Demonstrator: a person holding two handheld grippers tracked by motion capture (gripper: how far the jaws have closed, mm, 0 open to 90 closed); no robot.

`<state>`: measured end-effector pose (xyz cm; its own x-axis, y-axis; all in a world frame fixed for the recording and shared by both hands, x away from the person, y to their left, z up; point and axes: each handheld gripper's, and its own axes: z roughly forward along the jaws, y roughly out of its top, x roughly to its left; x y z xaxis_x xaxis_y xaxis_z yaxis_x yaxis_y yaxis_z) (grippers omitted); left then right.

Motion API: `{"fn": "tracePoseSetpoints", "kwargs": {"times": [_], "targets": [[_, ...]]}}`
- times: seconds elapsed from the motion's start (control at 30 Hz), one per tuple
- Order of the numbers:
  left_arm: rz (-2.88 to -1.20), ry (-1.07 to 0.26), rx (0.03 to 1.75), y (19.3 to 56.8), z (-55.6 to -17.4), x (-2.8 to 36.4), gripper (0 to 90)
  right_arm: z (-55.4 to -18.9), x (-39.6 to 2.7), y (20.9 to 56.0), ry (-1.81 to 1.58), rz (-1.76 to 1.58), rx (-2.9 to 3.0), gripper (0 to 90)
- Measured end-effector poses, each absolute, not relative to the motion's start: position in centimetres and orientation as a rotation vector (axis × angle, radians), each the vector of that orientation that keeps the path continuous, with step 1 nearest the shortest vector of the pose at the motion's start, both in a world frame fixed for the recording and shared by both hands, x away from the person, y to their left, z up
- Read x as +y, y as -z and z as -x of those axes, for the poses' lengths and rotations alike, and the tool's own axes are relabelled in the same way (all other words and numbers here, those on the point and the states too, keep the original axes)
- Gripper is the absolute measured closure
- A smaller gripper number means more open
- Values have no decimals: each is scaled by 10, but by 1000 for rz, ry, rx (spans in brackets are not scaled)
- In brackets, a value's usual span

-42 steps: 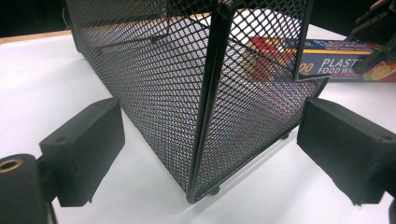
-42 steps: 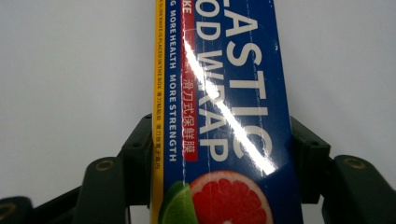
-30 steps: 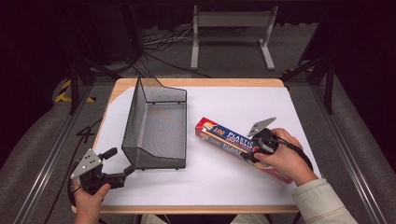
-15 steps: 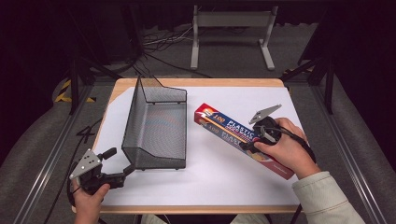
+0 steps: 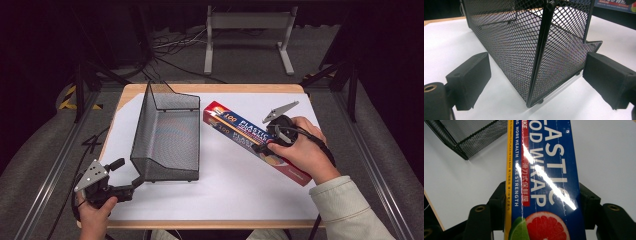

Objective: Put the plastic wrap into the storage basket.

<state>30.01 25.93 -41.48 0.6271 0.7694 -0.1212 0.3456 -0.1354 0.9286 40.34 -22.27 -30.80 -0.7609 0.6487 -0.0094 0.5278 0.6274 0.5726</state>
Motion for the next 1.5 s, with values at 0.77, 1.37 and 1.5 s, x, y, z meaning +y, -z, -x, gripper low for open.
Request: {"fn": "tracePoseSetpoints", "kwargs": {"times": [0.77, 1.37, 1.5], "targets": [[-1725, -478, 919, 416, -298, 264, 89, -438, -155, 288, -828, -1007, 2619, 406], [-1725, -481, 909, 416, -297, 262, 93, -453, -102, 284, -801, -1133, 2562, 406], [-1723, -482, 909, 416, -297, 262, 93, -454, -94, 285, -797, -1145, 2561, 406]]}}
